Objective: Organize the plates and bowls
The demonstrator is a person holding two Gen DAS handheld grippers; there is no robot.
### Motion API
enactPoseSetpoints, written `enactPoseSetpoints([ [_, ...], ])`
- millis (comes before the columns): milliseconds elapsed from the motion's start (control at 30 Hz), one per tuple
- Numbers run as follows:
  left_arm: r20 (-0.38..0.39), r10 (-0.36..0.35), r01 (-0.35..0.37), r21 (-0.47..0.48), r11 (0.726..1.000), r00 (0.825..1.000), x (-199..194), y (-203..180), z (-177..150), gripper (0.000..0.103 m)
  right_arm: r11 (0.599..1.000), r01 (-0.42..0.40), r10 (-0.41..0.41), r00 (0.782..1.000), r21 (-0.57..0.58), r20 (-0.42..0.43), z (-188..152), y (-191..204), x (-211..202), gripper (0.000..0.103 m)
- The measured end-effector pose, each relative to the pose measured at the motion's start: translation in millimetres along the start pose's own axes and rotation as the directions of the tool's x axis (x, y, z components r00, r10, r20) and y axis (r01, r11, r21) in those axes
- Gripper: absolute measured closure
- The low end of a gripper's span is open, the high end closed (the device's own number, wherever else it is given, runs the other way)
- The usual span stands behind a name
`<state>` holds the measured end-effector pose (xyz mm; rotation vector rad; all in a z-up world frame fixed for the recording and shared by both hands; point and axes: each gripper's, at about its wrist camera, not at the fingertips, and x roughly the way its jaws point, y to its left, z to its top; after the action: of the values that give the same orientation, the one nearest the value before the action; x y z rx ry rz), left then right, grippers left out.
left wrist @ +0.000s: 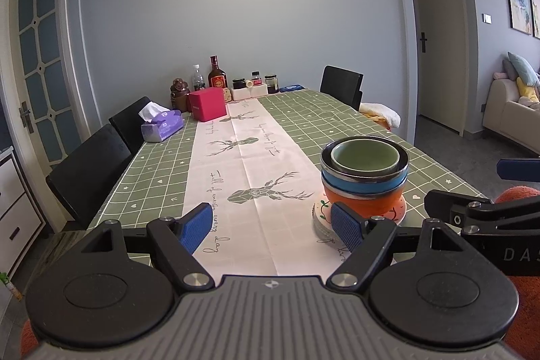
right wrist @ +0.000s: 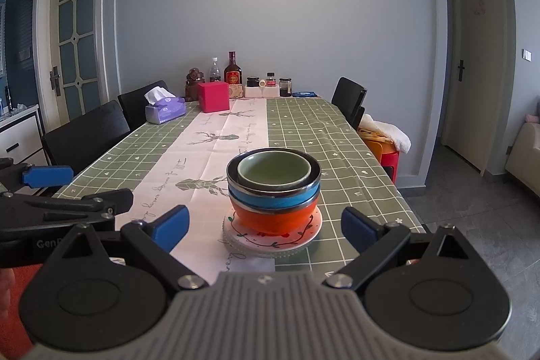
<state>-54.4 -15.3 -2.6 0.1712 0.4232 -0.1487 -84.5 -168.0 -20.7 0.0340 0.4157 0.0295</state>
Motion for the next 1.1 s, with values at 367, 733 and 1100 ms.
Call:
enactPoseSetpoints([
  [367,-0.001,-0.004,0.004,-0.007,1.000,1.000,-0.6,1.0,0.3,0.010,1.000,-0.006,0.006,1.000,-0.001,-0.004,-1.5,2.0,0.6,0.008],
  [733,-0.006,-0.006,0.006,-0.014,1.000,1.000,0.4,1.2,-0.2,0.010,1.000,-0.006,0.006,1.000,-0.003,-0.008,-1.6,2.3,1.3,0.008],
  [1100,-0.005,-0.002,0.002,-0.018,1.000,1.000,1.4,2.7,0.0,0.010,1.000,-0.001,0.001,1.000,0.001,-0.005,-1.3,1.2,0.9,0.008],
])
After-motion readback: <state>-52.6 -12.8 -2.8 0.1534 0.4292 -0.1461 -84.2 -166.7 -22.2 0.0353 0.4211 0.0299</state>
